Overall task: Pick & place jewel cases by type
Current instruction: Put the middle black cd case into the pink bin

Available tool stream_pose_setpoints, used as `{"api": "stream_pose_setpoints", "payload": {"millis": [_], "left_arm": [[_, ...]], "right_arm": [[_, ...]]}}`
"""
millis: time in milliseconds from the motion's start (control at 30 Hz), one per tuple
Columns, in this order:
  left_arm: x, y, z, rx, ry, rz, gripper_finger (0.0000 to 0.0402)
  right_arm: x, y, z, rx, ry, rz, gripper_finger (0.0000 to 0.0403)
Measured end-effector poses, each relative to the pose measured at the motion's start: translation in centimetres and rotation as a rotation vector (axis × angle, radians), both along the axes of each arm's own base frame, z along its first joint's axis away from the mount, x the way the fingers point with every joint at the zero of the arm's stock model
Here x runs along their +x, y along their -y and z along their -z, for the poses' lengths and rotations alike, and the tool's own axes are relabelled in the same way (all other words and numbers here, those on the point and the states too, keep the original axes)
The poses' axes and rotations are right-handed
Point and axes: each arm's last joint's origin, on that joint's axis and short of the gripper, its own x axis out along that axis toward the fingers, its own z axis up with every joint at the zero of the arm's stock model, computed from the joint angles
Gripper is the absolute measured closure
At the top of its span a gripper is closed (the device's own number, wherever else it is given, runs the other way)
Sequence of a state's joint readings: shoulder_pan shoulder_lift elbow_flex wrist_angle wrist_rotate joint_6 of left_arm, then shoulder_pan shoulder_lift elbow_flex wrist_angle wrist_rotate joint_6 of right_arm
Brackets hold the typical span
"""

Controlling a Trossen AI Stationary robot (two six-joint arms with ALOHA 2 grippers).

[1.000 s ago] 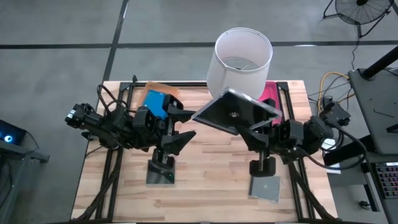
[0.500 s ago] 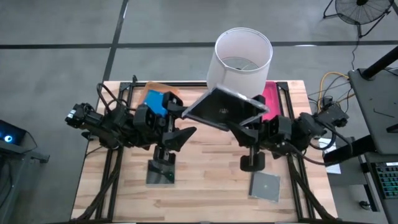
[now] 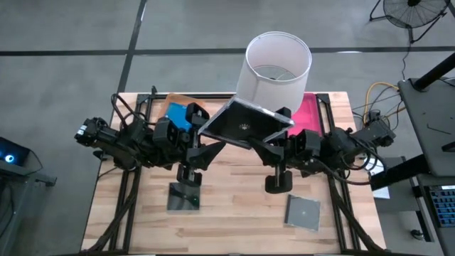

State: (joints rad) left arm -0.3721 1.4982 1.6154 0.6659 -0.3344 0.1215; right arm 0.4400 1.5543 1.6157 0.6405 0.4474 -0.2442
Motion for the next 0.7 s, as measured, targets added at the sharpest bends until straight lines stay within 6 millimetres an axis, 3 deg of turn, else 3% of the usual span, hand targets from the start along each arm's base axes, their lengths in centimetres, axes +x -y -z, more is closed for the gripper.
{"api": "stream_pose_setpoints", "payload": {"millis": [133,500,700], "left_arm": [[0.02,-0.05,0.0,0.0,0.0,-0.002,0.0231],[-0.02,0.0,-0.08,0.031,0.019,0.03,0.0384],[0.02,-0.1,-0.08,0.035,0.021,0.031,0.0393]], "right_arm": [[-0.04,-0.03,-0.08,-0.015,0.015,-0.035,0.0383],[-0.11,0.02,-0.16,-0.018,0.019,-0.039,0.0383],[-0.14,0.03,-0.18,-0.012,0.021,-0.046,0.0383]]}}
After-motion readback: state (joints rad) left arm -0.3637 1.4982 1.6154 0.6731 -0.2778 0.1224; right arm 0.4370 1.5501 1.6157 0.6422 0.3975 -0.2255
